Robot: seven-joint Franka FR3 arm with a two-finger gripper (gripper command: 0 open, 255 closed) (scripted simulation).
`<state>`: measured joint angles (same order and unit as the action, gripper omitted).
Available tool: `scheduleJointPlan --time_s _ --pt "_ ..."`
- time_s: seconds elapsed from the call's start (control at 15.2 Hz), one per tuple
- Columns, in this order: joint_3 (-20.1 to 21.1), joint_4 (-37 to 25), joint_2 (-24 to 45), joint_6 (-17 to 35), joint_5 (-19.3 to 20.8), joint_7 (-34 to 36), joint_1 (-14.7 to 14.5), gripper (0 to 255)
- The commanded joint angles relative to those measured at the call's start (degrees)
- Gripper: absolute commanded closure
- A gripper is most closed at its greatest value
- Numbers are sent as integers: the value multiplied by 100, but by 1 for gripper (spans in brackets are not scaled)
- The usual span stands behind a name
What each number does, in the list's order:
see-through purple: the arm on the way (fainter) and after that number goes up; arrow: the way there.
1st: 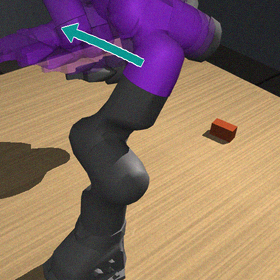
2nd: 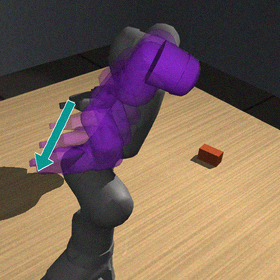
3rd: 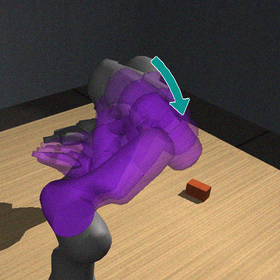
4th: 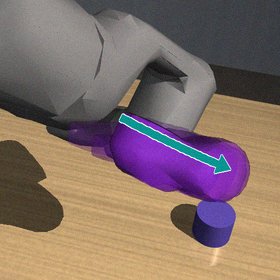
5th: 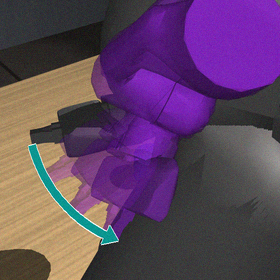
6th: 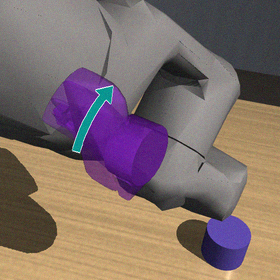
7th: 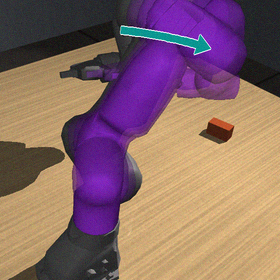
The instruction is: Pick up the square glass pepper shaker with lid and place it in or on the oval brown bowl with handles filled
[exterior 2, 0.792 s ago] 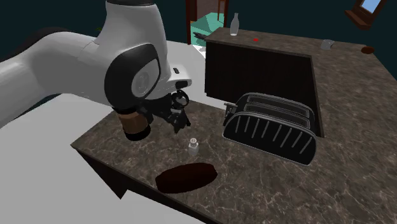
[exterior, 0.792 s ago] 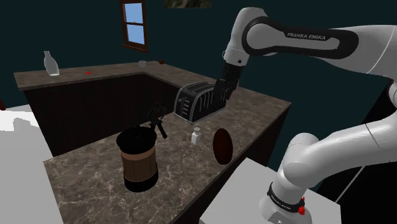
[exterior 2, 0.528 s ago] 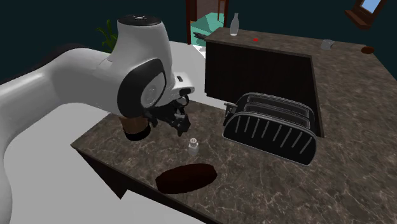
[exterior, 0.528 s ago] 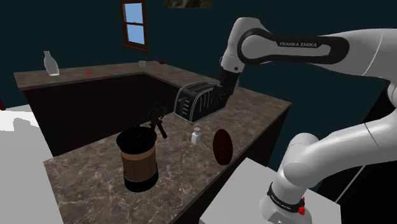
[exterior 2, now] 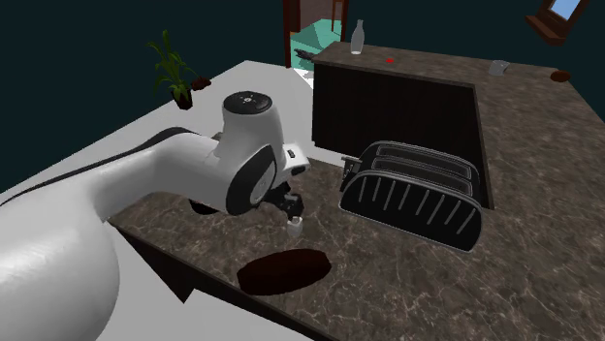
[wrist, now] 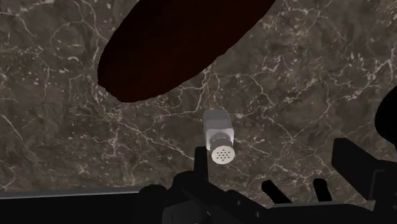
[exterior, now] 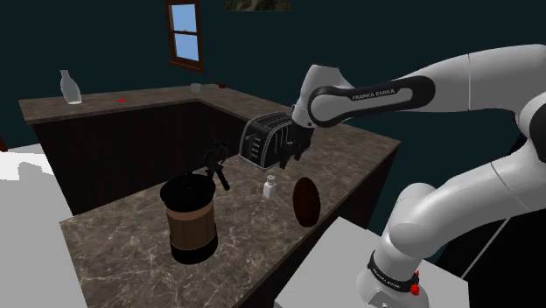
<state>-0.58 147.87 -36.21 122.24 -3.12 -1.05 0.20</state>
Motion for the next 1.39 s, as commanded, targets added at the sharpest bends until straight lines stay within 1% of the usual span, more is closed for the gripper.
scheduleJointPlan --time_s 0.0,0.26,0.53,1.06,1.32 --pt "4 181 263 538 7 -26 3 0" --pt "-49 398 973 1595 29 -143 24 0" --pt "-117 440 1844 2640 18 -276 30 0" --pt "-143 453 2574 3396 -80 -361 -24 0" --pt "-144 451 2627 3448 -90 -368 -29 0"
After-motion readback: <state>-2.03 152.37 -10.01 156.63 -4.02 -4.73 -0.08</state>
